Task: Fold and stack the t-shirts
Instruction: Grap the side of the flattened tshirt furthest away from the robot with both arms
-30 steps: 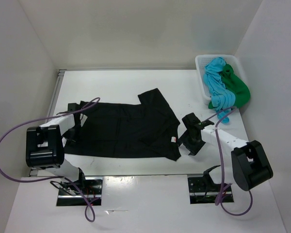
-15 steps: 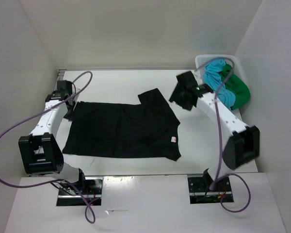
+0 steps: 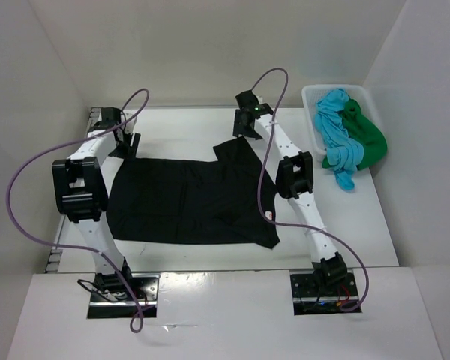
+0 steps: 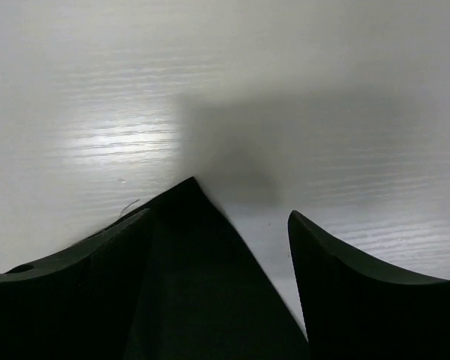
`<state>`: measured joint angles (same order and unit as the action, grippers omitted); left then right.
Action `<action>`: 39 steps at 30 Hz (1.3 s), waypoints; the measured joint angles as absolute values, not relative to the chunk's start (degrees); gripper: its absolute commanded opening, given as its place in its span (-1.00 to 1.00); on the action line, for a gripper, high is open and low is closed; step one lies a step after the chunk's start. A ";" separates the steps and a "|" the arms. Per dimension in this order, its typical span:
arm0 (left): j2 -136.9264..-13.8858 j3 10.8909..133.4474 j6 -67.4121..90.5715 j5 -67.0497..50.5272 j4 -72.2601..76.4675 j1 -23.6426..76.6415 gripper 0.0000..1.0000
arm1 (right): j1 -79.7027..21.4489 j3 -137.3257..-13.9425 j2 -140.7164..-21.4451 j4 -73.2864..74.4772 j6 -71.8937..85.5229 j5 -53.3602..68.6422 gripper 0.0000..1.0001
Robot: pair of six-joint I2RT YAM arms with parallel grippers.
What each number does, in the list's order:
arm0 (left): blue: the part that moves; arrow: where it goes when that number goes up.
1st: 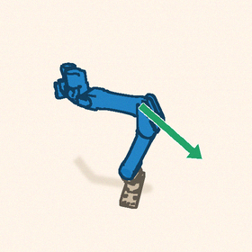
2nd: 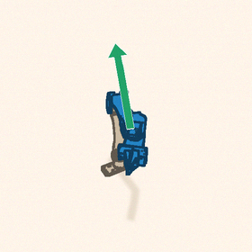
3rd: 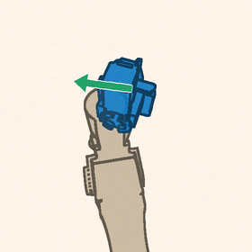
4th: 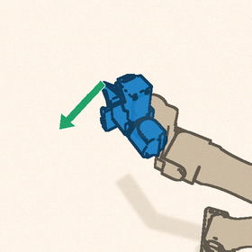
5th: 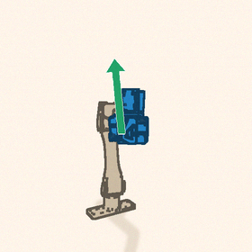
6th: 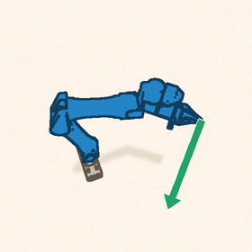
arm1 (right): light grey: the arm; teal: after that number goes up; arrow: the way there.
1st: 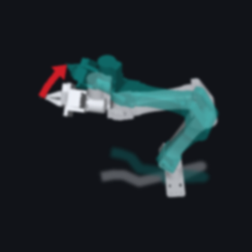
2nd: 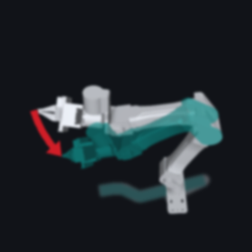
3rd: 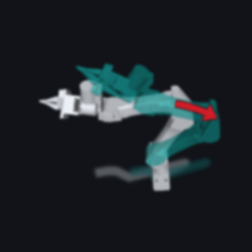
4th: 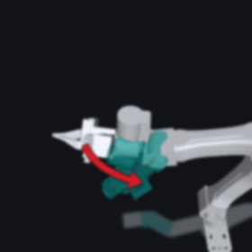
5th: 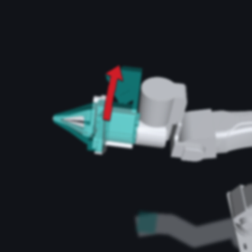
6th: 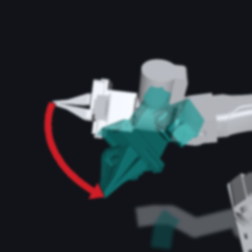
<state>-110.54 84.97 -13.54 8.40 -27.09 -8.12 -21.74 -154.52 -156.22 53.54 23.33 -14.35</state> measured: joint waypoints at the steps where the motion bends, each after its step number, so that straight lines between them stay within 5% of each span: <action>1: -112.03 85.60 -13.06 7.57 -26.79 -8.21 0.62 | -21.56 -155.04 -157.14 53.89 23.22 -14.04 0.51; 8: -117.10 88.36 -9.50 2.63 -24.43 -9.96 0.62 | -20.51 -159.22 -159.68 53.12 23.11 -10.02 0.45; 11: -119.66 91.24 -8.58 1.21 -23.64 -10.68 0.62 | -20.88 -159.20 -160.09 53.21 23.11 -8.73 0.24; 13: -120.57 91.53 -8.49 0.67 -23.29 -10.92 0.56 | -21.28 -159.04 -160.44 53.19 22.94 -7.92 0.04; 18: -122.43 91.53 -8.40 0.12 -23.51 -11.22 0.28 | -21.98 -159.00 -160.55 53.19 22.83 -6.52 -0.09; 21: -122.80 91.57 -8.32 -0.08 -23.35 -11.22 0.08 | -21.91 -158.93 -160.55 53.21 22.63 -6.09 -0.43; 22: -122.83 91.57 -8.38 -0.16 -23.35 -11.22 -0.14 | -21.91 -158.87 -160.55 53.19 22.65 -5.91 -0.54; 24: -122.85 91.55 -8.27 -0.21 -23.33 -11.11 -0.37 | -21.91 -158.85 -160.55 53.23 22.61 -5.41 -1.00; 28: -122.91 91.50 -8.45 -0.51 -23.53 -11.05 -0.96 | -21.87 -158.47 -160.46 53.21 22.87 -5.08 -1.00; 34: -121.32 89.01 -9.19 -0.82 -22.44 -11.07 -1.00 | -21.89 -150.82 -155.81 53.80 22.52 -4.45 -1.00; 39: -113.01 79.72 -12.51 -0.25 -22.74 -11.09 -1.00 | -23.51 -130.69 -140.88 53.12 21.54 -5.63 -1.00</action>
<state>-113.01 79.72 -12.51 -0.25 -22.74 -11.09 -23.51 -130.69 -140.88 53.12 21.54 -5.63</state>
